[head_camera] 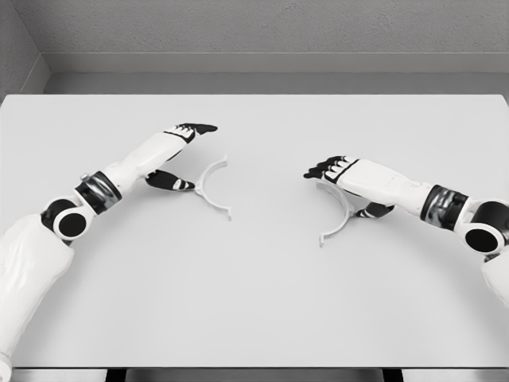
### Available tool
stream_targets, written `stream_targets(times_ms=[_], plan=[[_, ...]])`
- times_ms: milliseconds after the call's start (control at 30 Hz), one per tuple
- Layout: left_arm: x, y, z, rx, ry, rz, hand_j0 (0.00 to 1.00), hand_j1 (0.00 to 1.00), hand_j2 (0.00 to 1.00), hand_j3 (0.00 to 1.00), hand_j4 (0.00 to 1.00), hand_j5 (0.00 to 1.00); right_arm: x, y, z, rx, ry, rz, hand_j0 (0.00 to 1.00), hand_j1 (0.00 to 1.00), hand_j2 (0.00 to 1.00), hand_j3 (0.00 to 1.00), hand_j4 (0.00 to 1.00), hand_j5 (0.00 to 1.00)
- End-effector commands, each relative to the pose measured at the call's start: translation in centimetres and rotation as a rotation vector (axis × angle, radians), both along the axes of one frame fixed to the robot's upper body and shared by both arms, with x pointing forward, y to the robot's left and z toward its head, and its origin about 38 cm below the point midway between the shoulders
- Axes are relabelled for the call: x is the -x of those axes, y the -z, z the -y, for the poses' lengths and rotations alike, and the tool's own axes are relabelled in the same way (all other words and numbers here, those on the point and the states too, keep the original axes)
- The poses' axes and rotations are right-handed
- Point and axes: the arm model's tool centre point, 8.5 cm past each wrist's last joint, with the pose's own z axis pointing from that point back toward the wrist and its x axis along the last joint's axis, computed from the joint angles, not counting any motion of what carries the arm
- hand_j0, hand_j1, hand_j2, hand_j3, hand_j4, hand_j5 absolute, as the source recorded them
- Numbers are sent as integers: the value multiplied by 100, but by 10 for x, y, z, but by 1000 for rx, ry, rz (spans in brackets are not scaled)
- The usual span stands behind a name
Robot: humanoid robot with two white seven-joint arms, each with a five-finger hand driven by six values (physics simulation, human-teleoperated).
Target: Assemble PVC drainage pipe clamps
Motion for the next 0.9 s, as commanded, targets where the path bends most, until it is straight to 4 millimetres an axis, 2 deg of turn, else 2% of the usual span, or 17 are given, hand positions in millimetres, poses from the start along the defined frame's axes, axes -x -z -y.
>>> stream_targets(times_ms=[0,200,367,533,867], plan=[[0,-5,3,11,8,12,100,100,100,100,100,100,1,0,-2,-5,-5,-4,100,100,100,100,100,100],[-3,-9,-6,5,-9,18,100,100,100,100,100,100,7,-22,-21,-13,-67,56,100,100,100,100,100,100],[-4,-4,-7,2,-16,3,100,100,100,100,100,100,5,-26,-24,-15,-73,69,100,100,100,100,100,100],[-9,-1,-9,-1,-31,-11,100,100,100,100,100,100,4,-25,-26,-23,-71,65,100,100,100,100,100,100],[-11,2,0,14,-26,-20,100,100,100,100,100,100,10,-19,-23,-16,-70,49,100,100,100,100,100,100]])
